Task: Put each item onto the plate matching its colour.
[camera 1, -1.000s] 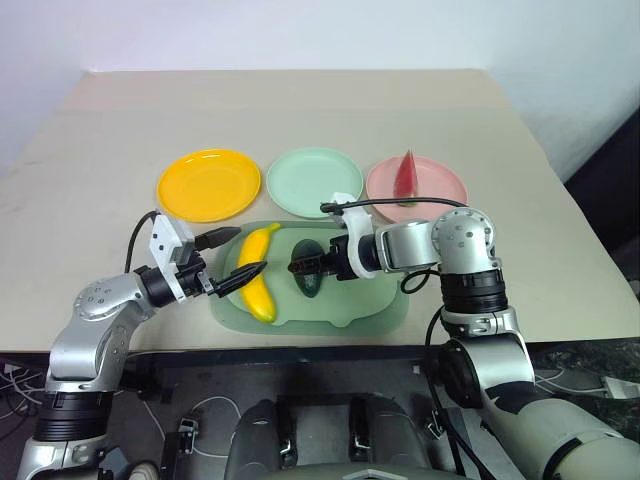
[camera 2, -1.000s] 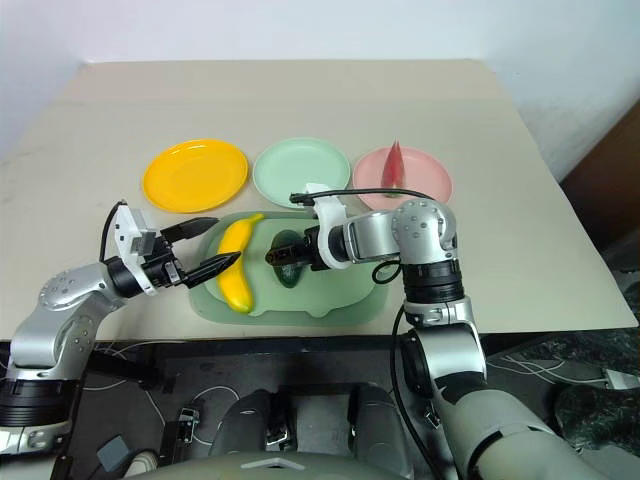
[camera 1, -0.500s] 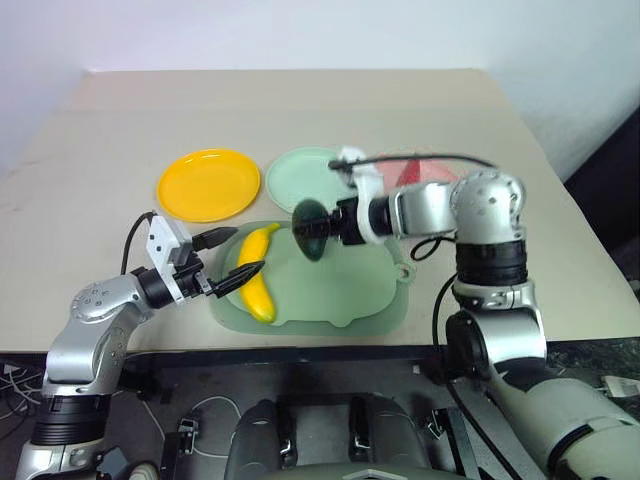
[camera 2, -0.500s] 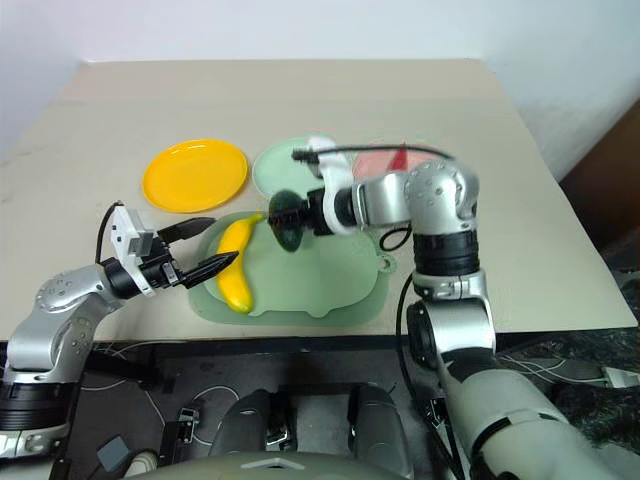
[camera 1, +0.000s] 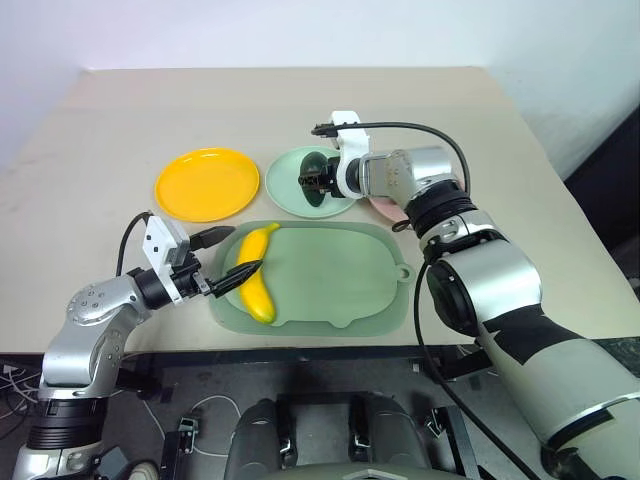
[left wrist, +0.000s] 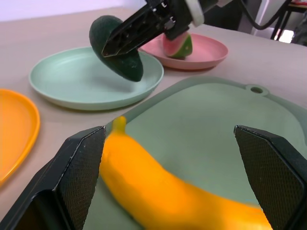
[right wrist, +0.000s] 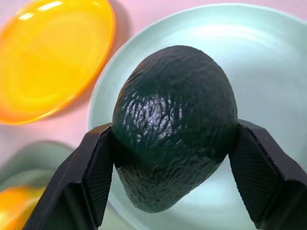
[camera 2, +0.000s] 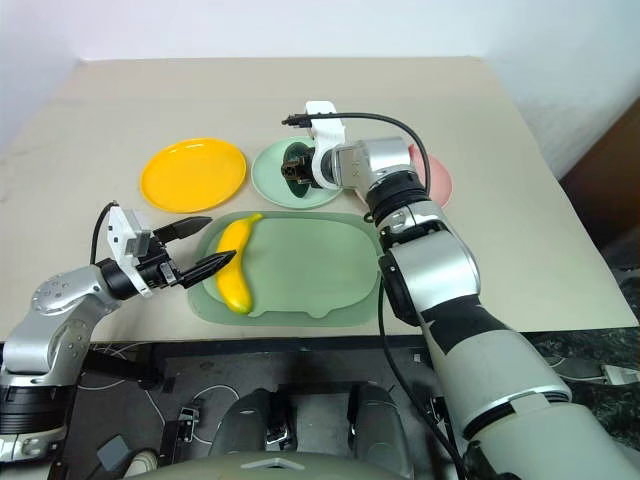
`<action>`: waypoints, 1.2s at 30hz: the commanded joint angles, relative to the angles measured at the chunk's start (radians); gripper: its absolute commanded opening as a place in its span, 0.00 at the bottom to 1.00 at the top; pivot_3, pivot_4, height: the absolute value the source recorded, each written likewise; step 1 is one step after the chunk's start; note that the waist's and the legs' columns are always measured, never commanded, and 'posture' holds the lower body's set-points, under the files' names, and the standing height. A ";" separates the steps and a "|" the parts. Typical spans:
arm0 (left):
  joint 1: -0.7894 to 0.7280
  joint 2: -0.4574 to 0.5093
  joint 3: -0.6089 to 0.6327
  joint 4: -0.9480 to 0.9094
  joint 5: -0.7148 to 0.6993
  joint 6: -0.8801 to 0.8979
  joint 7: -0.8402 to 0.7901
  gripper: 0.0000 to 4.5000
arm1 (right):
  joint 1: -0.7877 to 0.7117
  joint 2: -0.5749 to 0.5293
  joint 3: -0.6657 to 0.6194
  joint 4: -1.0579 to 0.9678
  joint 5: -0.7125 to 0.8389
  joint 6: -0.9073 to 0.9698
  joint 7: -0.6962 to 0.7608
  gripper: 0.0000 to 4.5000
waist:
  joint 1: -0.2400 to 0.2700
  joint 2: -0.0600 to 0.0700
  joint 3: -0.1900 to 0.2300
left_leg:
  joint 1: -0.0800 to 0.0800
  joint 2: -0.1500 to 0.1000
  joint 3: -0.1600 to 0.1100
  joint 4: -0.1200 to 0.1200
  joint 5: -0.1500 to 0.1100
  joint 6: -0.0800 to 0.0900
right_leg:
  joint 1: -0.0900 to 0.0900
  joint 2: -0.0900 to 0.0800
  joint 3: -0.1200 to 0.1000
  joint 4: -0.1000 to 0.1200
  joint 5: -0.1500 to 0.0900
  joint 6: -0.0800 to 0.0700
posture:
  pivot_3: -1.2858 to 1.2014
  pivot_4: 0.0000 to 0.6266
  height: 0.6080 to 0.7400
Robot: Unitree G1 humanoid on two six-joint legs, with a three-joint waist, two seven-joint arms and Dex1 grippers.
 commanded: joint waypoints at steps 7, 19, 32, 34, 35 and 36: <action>0.001 0.007 0.020 -0.052 -0.004 -0.015 0.016 1.00 | -0.067 0.038 -0.066 0.090 -0.106 -0.130 0.021 0.99 | -0.002 0.000 0.000 | 0.000 0.000 -0.001 0.000 0.000 0.000 | 0.000 0.000 0.000 0.001 0.000 0.000 | 0.52 0.24 0.66; 0.024 0.010 0.037 -0.075 -0.010 -0.010 0.042 1.00 | -0.041 -0.035 -0.108 -0.159 -0.091 -0.033 0.224 0.99 | -0.001 0.000 0.000 | 0.000 0.000 -0.001 0.000 0.000 0.000 | 0.000 0.000 0.000 0.001 0.000 0.000 | 0.52 0.24 0.66; 0.055 -0.016 0.080 -0.120 -0.003 -0.022 0.144 1.00 | 0.596 -0.100 -0.089 -1.243 0.022 0.116 0.238 0.99 | 0.002 0.000 0.000 | 0.000 0.000 -0.002 0.000 0.000 0.000 | 0.000 -0.001 0.000 0.001 0.000 0.000 | 0.52 0.24 0.66; 0.060 -0.016 0.084 -0.130 -0.002 -0.020 0.159 1.00 | 0.671 -0.109 -0.105 -1.325 0.051 0.105 0.240 0.99 | 0.002 0.000 0.000 | 0.001 0.000 -0.002 0.000 0.000 0.000 | 0.001 0.000 0.000 0.001 0.000 0.000 | 0.52 0.24 0.66; 0.063 -0.018 0.087 -0.136 -0.002 -0.018 0.170 1.00 | 0.715 -0.117 -0.102 -1.368 0.059 0.095 0.245 0.99 | 0.002 0.000 0.000 | 0.001 0.000 -0.002 0.000 0.000 0.000 | 0.001 0.000 0.000 0.001 0.000 0.000 | 0.52 0.24 0.66; 0.065 -0.021 0.089 -0.142 -0.003 -0.014 0.182 1.00 | 0.757 -0.131 -0.087 -1.408 0.054 0.067 0.257 0.99 | 0.002 0.000 0.000 | 0.002 0.000 -0.002 0.000 0.000 0.000 | 0.001 0.000 0.000 0.001 0.000 0.000 | 0.52 0.24 0.66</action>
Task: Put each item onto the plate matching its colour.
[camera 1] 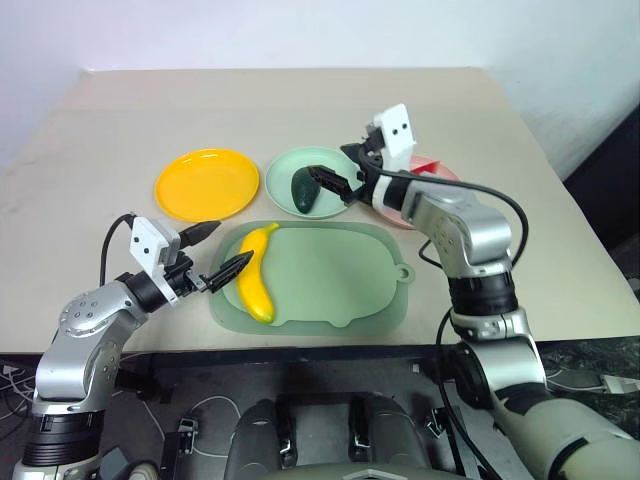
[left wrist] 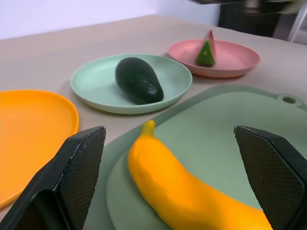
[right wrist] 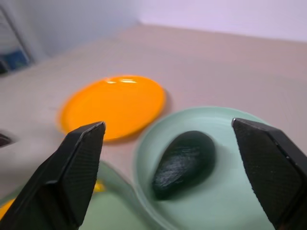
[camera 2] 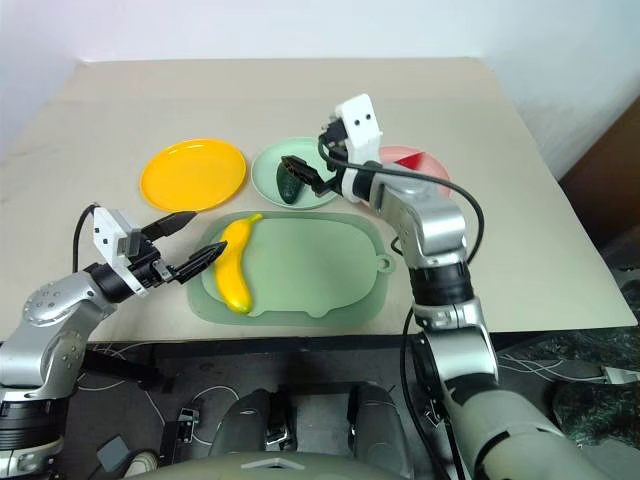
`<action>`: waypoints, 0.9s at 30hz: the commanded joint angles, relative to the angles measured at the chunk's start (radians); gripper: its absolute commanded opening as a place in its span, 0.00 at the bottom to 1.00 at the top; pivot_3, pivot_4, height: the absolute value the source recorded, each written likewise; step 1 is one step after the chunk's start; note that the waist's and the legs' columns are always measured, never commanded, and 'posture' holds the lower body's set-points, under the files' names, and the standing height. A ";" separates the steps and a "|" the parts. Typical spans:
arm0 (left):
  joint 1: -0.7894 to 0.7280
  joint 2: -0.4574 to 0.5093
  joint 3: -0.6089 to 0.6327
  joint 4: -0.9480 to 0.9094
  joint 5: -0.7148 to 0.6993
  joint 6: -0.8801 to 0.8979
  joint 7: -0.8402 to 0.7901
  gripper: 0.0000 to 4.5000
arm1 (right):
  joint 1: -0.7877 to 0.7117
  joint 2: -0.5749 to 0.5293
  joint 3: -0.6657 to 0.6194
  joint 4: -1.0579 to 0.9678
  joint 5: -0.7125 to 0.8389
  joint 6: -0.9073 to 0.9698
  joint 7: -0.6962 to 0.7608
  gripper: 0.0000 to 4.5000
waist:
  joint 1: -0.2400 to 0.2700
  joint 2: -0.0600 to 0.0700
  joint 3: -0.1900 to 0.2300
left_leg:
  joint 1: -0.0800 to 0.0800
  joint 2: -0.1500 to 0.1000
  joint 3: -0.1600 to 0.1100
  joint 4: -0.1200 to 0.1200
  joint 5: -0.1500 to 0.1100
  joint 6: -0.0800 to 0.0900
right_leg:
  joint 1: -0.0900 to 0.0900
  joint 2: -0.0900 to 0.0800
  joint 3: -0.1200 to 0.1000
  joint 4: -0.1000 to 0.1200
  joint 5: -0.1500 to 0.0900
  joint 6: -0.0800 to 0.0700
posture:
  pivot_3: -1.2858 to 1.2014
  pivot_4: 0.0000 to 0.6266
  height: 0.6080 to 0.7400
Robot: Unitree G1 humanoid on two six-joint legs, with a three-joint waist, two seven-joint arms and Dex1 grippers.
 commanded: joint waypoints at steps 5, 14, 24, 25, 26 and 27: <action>0.024 -0.030 0.040 -0.083 0.011 -0.012 0.094 1.00 | 0.249 -0.059 0.010 -0.323 0.099 -0.091 0.079 0.99 | 0.003 0.000 0.000 | 0.002 0.000 -0.001 0.000 0.000 0.000 | 0.002 0.000 0.000 -0.001 0.000 0.000 | 0.52 0.24 0.66; 0.066 -0.070 0.008 -0.169 0.014 0.021 0.169 1.00 | 0.482 -0.162 0.019 -0.366 0.131 -0.246 0.224 0.99 | 0.006 -0.001 0.000 | 0.006 0.000 -0.002 0.000 0.000 0.000 | 0.006 0.000 0.000 -0.002 0.000 0.000 | 0.52 0.24 0.66; 0.062 -0.121 -0.022 -0.253 0.009 0.186 0.330 1.00 | 0.424 -0.208 0.056 -0.252 0.099 -0.347 0.269 0.99 | 0.010 -0.001 -0.001 | 0.006 -0.001 -0.002 0.000 -0.001 0.001 | 0.007 0.000 0.000 -0.002 0.000 0.000 | 0.52 0.24 0.66; 0.056 -0.126 -0.033 -0.268 0.016 0.220 0.363 1.00 | 0.425 -0.212 0.061 -0.245 0.094 -0.358 0.276 0.99 | 0.011 -0.001 -0.001 | 0.006 -0.001 -0.002 0.000 -0.001 0.001 | 0.007 0.000 0.000 -0.002 0.000 0.000 | 0.52 0.24 0.66; 0.049 -0.133 -0.048 -0.290 0.017 0.260 0.396 1.00 | 0.425 -0.213 0.061 -0.240 0.095 -0.363 0.278 0.99 | 0.012 -0.002 -0.001 | 0.006 -0.001 -0.002 0.000 -0.001 0.001 | 0.008 0.000 0.000 -0.002 0.000 0.000 | 0.52 0.24 0.66; 0.045 -0.136 -0.054 -0.304 0.016 0.289 0.416 1.00 | 0.424 -0.211 0.063 -0.237 0.095 -0.366 0.277 0.99 | 0.014 -0.002 -0.001 | 0.006 -0.001 -0.003 0.000 -0.001 0.001 | 0.008 0.000 0.000 -0.002 0.000 0.000 | 0.52 0.24 0.66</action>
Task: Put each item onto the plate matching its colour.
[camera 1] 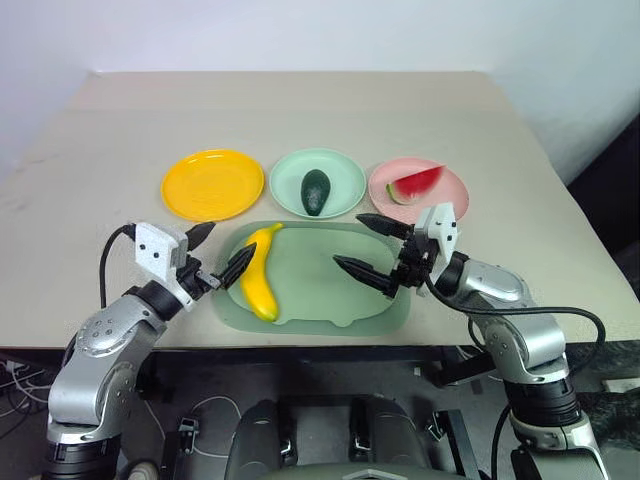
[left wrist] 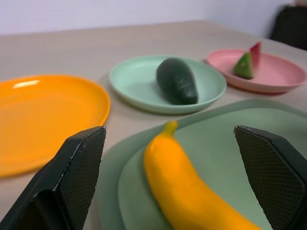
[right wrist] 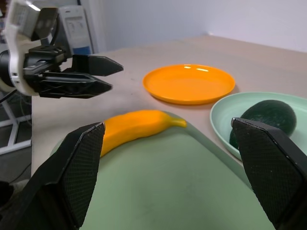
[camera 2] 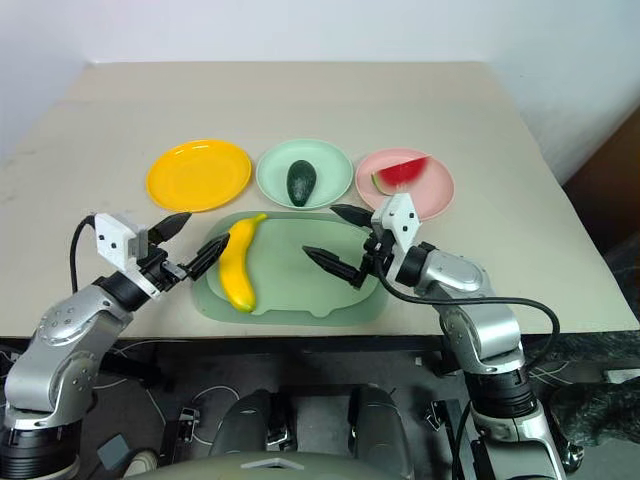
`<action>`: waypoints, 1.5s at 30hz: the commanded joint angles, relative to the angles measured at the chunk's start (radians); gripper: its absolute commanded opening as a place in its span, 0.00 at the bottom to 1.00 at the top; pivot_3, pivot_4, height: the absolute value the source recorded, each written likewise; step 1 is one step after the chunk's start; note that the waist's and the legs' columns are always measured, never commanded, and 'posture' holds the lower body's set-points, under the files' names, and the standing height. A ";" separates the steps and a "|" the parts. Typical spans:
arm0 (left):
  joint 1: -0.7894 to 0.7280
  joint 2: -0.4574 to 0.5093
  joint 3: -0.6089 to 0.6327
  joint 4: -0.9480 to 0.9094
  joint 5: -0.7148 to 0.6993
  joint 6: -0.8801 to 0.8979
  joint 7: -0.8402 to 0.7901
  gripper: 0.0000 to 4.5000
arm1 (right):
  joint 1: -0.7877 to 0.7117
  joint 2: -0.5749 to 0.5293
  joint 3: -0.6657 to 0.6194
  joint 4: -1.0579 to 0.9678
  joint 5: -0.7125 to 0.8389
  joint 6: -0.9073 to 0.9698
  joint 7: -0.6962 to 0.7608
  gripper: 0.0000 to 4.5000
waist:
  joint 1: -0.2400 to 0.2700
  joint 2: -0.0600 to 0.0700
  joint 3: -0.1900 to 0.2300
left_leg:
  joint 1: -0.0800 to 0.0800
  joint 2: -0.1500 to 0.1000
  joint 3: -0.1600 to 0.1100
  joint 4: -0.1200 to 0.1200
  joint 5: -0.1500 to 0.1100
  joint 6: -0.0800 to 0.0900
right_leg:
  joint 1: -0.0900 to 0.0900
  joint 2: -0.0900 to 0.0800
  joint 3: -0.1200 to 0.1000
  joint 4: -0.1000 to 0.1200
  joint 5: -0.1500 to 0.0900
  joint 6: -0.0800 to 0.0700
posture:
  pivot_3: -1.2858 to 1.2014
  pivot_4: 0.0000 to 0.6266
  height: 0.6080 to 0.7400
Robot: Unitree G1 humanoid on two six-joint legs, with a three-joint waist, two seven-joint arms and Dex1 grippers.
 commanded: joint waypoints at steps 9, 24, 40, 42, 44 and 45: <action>-0.141 -0.097 -0.053 -0.135 -0.061 0.467 0.283 1.00 | -0.029 -0.035 -0.053 -0.002 0.049 -0.006 -0.004 0.99 | 0.019 0.000 0.000 | 0.000 0.000 0.000 0.001 0.000 0.000 | 0.001 0.000 0.000 0.000 0.000 0.000 | 0.52 0.24 0.66; -0.284 0.035 -0.182 -0.076 0.009 0.755 0.318 0.87 | -0.052 -0.050 -0.046 -0.026 0.057 0.041 -0.045 1.00 | 0.018 0.000 0.000 | 0.001 0.000 -0.001 0.001 0.000 0.000 | 0.001 0.000 0.000 0.001 0.000 0.000 | 0.52 0.24 0.66; -0.357 -0.003 -0.065 -0.082 0.059 0.558 0.287 0.41 | -0.098 -0.045 -0.027 -0.035 0.057 0.084 -0.087 1.00 | 0.021 -0.001 0.000 | 0.000 0.000 -0.001 0.001 0.000 -0.001 | 0.000 0.000 0.000 0.001 0.000 0.000 | 0.52 0.24 0.66; -0.399 -0.009 -0.023 -0.030 0.067 0.547 0.299 0.41 | -0.104 -0.041 -0.025 -0.031 0.057 0.081 -0.090 1.00 | 0.021 -0.001 0.000 | 0.000 0.000 -0.001 0.001 0.000 -0.001 | 0.001 0.000 0.000 0.001 0.000 0.000 | 0.52 0.24 0.66; -0.438 -0.001 -0.009 0.028 0.095 0.530 0.311 0.41 | -0.109 -0.035 -0.025 -0.023 0.055 0.074 -0.093 1.00 | 0.020 -0.001 0.000 | 0.000 0.000 -0.001 0.001 0.000 0.000 | 0.001 0.000 -0.001 0.001 0.000 0.000 | 0.52 0.24 0.66; -0.454 0.003 -0.009 0.055 0.110 0.519 0.313 0.41 | -0.111 -0.033 -0.025 -0.018 0.054 0.071 -0.095 1.00 | 0.020 -0.001 0.000 | 0.000 0.000 -0.001 0.001 0.000 0.000 | 0.001 0.000 0.000 0.001 0.000 0.000 | 0.52 0.24 0.66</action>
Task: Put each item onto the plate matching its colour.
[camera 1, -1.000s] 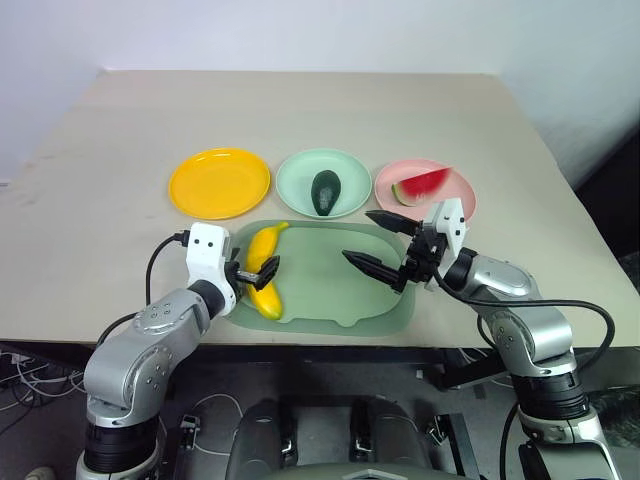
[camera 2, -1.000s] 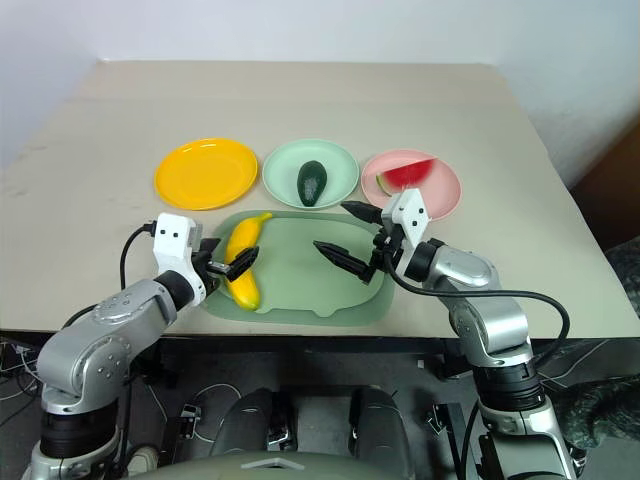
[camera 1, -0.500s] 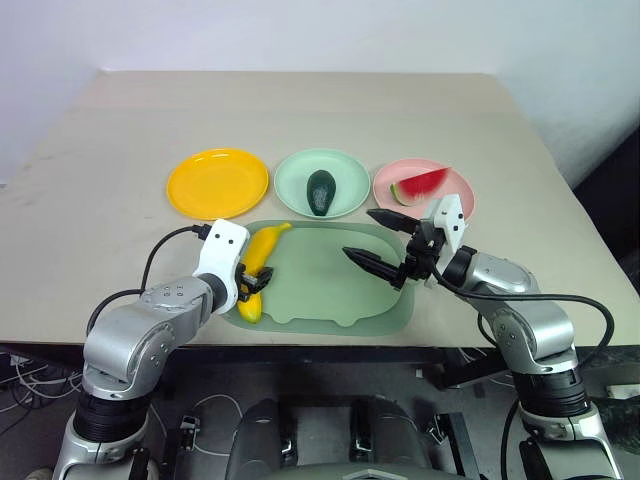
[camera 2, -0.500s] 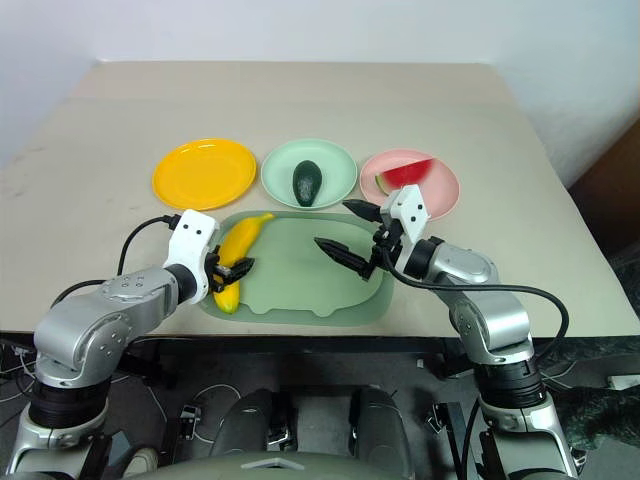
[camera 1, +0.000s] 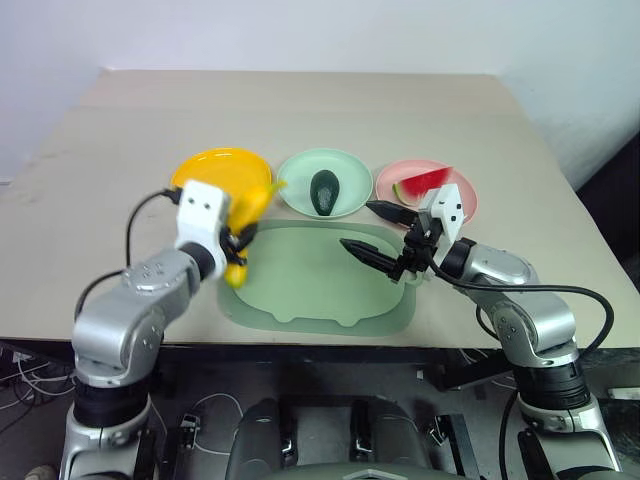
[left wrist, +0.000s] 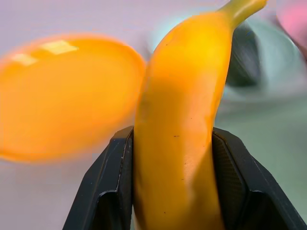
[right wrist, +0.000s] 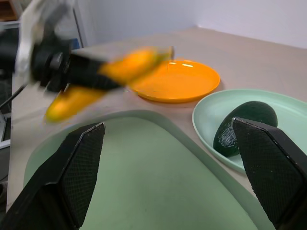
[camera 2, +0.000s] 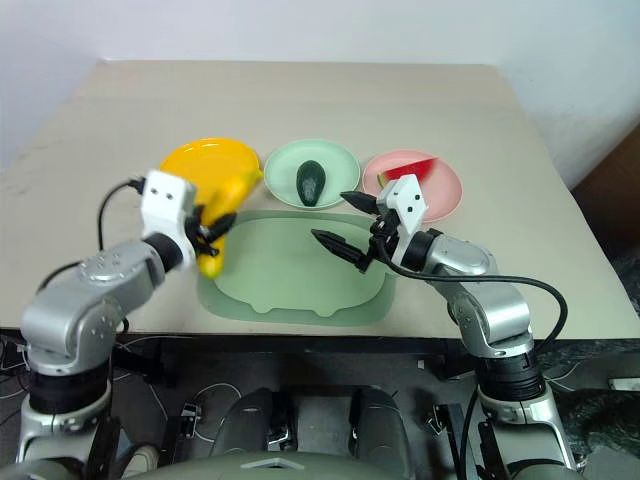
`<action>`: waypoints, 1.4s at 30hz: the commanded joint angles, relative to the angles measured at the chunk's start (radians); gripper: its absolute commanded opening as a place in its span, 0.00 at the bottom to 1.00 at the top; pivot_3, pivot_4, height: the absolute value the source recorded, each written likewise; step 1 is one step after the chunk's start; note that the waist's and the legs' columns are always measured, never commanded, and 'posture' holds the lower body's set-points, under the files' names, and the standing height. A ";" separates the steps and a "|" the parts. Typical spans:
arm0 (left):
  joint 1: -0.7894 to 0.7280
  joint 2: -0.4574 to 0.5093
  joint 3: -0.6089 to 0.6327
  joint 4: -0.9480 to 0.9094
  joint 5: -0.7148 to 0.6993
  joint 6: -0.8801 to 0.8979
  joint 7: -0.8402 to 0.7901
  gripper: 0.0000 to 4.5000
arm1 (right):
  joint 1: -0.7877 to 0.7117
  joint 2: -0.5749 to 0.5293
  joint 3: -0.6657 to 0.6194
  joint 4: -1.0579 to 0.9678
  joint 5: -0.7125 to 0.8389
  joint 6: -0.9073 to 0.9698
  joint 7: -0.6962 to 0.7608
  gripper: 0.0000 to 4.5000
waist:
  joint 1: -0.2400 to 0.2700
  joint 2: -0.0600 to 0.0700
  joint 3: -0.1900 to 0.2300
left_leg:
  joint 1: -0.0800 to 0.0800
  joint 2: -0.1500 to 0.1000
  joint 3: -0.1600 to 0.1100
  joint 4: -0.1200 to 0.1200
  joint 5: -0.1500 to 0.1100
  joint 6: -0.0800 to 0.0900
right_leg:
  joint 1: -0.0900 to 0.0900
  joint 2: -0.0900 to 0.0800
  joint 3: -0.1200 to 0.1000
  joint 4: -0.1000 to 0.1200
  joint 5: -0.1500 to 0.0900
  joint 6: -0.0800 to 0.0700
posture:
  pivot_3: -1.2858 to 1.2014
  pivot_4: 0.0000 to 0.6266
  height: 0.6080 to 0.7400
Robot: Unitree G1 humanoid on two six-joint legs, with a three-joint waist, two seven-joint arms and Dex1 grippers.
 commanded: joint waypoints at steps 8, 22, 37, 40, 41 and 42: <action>-0.168 0.003 0.039 0.330 0.118 -0.164 0.027 0.41 | -0.032 0.023 -0.005 0.044 -0.010 -0.079 0.006 1.00 | 0.001 0.000 0.000 | 0.000 0.000 0.000 0.000 0.000 0.000 | 0.000 0.000 0.000 0.000 0.000 0.000 | 0.52 0.24 0.66; -0.533 0.015 -0.045 1.146 0.336 -0.560 0.004 0.41 | -0.052 0.038 0.002 0.146 -0.055 -0.169 0.030 1.00 | -0.003 -0.001 0.000 | -0.001 0.000 0.003 0.000 0.000 0.000 | -0.001 0.000 -0.001 0.001 0.000 0.000 | 0.52 0.24 0.66; -0.601 -0.017 -0.048 1.354 0.377 -0.740 -0.046 0.99 | -0.062 0.040 -0.004 0.144 -0.068 -0.159 0.011 1.00 | -0.006 -0.001 0.000 | -0.002 0.000 0.003 0.001 0.000 0.000 | -0.002 0.000 -0.001 0.002 0.000 0.001 | 0.52 0.24 0.66; -0.568 -0.017 -0.062 1.267 0.384 -0.742 -0.075 0.99 | -0.059 0.038 -0.003 0.141 -0.071 -0.160 0.010 1.00 | -0.005 -0.001 0.000 | -0.002 0.000 0.003 0.001 0.000 0.000 | -0.002 0.000 -0.001 0.002 0.000 0.001 | 0.52 0.24 0.66; -0.548 -0.017 -0.061 1.214 0.379 -0.733 -0.085 0.99 | -0.057 0.037 -0.004 0.136 -0.069 -0.158 0.009 1.00 | -0.005 -0.001 0.000 | -0.002 0.000 0.003 0.001 0.000 0.000 | -0.002 0.000 -0.001 0.002 0.000 0.001 | 0.52 0.24 0.66; -0.519 -0.019 -0.056 1.145 0.368 -0.727 -0.097 0.99 | -0.054 0.036 -0.006 0.129 -0.066 -0.155 0.009 1.00 | -0.006 -0.001 0.000 | -0.002 0.000 0.003 0.002 0.000 0.000 | -0.002 0.000 -0.001 0.002 0.000 0.001 | 0.52 0.24 0.66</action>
